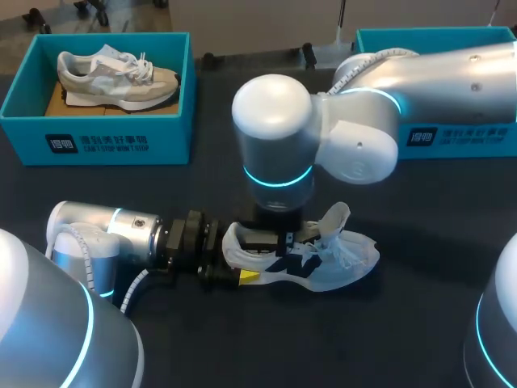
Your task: Take the shoe out of the shoebox, open the shoe tongue, remove and reinsert the insole, then place the shoe into the shoebox
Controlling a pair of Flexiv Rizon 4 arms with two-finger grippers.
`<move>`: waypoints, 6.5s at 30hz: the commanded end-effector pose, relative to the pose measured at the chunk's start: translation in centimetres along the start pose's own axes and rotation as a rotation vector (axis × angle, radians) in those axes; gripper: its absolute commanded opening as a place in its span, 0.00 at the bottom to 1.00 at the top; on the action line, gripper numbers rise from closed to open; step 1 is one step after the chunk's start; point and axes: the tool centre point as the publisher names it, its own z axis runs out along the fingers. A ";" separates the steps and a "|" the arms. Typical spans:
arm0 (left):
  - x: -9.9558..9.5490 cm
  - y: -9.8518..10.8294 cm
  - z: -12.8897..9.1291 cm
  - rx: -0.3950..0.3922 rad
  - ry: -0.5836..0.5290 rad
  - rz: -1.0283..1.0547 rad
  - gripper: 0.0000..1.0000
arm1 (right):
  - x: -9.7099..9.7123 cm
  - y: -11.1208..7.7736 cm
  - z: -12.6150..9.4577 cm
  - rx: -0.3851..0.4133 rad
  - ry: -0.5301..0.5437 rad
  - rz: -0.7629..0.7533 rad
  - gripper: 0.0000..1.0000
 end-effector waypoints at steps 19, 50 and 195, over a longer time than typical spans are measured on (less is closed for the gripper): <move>0.0 0.1 0.1 0.001 -0.003 0.000 0.00 | -0.2 -0.8 1.9 -0.029 0.044 -0.021 0.40; 0.0 0.1 0.1 0.001 -0.003 0.000 0.00 | 3.7 -3.5 2.6 -0.084 0.242 -0.016 0.00; 0.0 0.1 0.1 0.001 -0.003 0.000 0.00 | -1.9 0.3 -8.9 -0.164 0.576 -0.379 1.00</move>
